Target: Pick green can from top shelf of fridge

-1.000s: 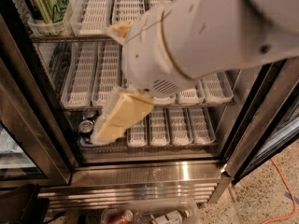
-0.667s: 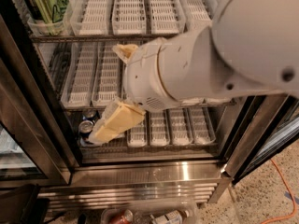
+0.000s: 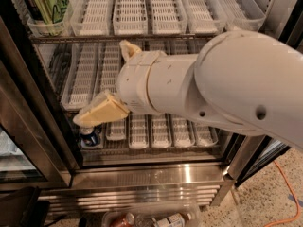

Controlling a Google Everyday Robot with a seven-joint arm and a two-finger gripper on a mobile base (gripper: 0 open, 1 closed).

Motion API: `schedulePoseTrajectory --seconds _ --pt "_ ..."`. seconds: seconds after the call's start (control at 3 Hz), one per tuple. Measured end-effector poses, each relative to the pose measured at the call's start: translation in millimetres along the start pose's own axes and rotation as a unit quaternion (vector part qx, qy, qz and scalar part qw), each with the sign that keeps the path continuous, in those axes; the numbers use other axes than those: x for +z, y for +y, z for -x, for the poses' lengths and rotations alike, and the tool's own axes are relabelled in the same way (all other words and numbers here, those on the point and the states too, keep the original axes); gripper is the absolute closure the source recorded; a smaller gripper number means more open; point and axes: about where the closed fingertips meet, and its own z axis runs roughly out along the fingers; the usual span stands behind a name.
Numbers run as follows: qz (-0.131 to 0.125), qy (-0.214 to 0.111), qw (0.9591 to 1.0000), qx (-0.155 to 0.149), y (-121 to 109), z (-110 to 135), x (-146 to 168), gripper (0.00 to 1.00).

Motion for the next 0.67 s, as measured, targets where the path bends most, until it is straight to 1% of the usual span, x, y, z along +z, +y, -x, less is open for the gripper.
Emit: schedulePoseTrajectory --seconds 0.33,0.67 --pt "-0.073 -0.034 0.9967 0.011 -16.4 40.1 0.2 0.00" --pt "-0.099 -0.040 0.9942 0.013 -27.0 47.5 -2.4 0.00"
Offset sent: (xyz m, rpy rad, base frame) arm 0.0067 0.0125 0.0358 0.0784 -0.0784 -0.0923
